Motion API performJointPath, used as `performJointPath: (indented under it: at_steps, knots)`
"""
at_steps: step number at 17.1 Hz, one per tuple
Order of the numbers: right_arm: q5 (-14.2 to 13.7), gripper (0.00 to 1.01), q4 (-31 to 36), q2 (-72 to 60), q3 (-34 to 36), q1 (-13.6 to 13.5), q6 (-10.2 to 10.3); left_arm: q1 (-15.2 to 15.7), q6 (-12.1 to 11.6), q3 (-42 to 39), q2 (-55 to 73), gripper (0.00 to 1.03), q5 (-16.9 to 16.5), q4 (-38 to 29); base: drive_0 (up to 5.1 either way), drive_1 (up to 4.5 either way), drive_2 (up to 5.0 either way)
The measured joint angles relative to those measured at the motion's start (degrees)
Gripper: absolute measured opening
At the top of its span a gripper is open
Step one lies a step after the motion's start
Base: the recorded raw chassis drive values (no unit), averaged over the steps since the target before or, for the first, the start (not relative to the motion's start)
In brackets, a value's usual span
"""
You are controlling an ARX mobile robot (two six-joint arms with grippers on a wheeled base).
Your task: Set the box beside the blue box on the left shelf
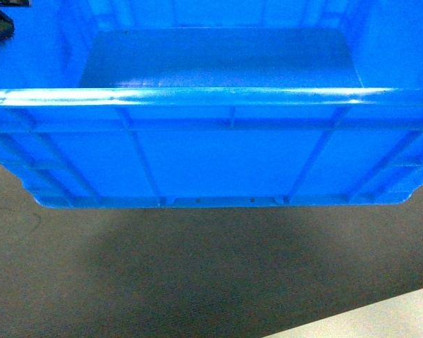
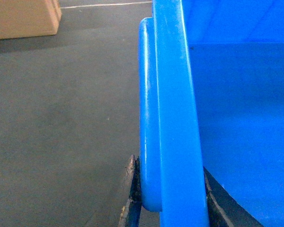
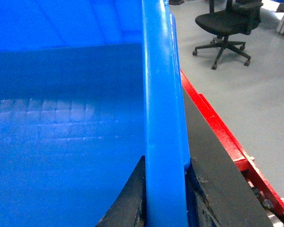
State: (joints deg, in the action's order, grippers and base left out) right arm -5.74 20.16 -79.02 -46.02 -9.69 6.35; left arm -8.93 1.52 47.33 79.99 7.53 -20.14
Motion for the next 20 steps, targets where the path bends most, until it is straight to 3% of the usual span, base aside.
performJointPath:
  at_steps: [20]
  knots:
    - [0.0, 0.16, 0.0, 0.0, 0.0, 0.0, 0.0, 0.02, 0.0, 0.0, 0.0, 0.23, 0.02, 0.0, -1.5, -1.46, -1.5]
